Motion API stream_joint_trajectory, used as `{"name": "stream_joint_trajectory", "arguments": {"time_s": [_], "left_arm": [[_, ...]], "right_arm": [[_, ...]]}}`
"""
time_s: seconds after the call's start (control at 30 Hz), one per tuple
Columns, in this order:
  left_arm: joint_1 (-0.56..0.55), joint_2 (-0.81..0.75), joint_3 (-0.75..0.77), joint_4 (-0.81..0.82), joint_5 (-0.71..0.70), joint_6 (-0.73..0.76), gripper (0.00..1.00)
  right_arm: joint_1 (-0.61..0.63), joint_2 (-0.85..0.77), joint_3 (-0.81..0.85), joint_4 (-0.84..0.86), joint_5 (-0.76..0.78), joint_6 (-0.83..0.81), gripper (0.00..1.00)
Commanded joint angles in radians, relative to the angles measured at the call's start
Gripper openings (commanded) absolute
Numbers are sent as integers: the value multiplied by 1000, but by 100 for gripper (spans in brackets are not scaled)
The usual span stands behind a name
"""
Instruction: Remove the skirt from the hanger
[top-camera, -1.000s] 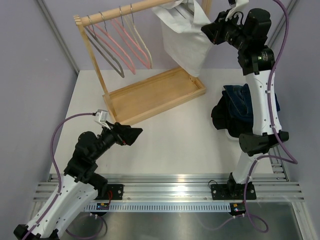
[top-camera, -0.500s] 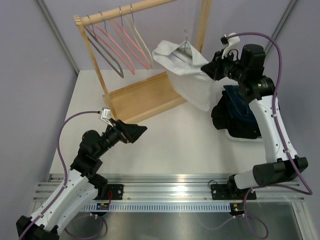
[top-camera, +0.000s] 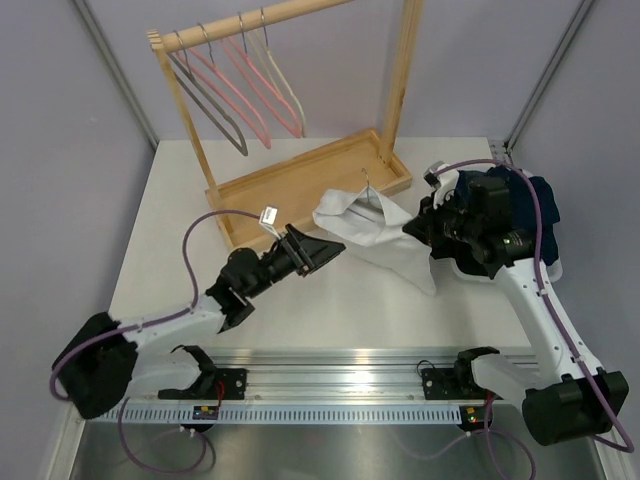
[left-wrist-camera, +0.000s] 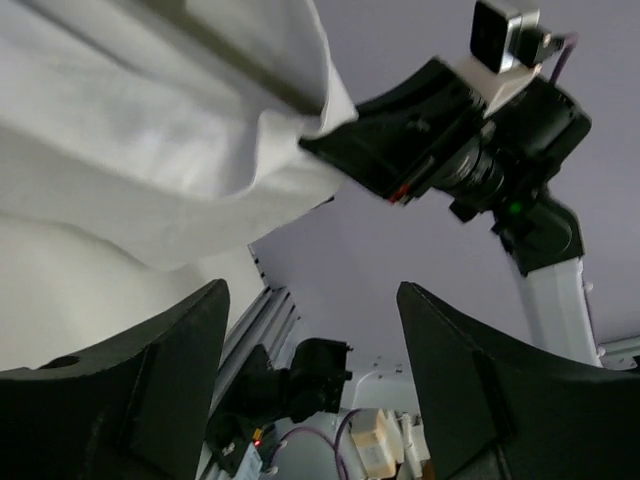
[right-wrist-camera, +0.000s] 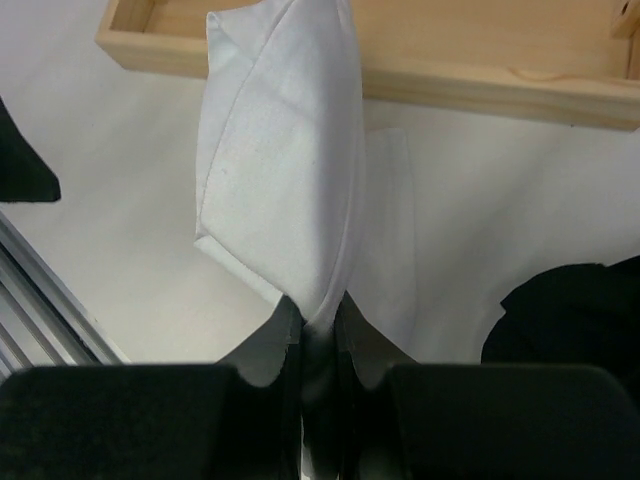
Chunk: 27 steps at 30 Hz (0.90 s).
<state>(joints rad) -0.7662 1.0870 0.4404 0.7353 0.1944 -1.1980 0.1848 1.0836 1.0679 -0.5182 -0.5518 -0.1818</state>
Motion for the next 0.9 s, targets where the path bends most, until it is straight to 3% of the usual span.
{"name": "stream_joint_trajectory", "arguments": {"time_s": [0.0,0.27,0.53,0.87], "left_arm": [[-33,157,70,370,-111,-187,67],[-94,534,204,585,-160,-371,41],[-125,643,251,653,-254,-422,39],[-127,668,314,526,-317,-403,42]], "right_arm": [[10,-120,-52,83,-53,-84,0],[21,-218,-115,44,-34,-122,0],[30,-255,-143,37,-33,-127,0],[38,-307,-184,37,-34,-130,0]]}}
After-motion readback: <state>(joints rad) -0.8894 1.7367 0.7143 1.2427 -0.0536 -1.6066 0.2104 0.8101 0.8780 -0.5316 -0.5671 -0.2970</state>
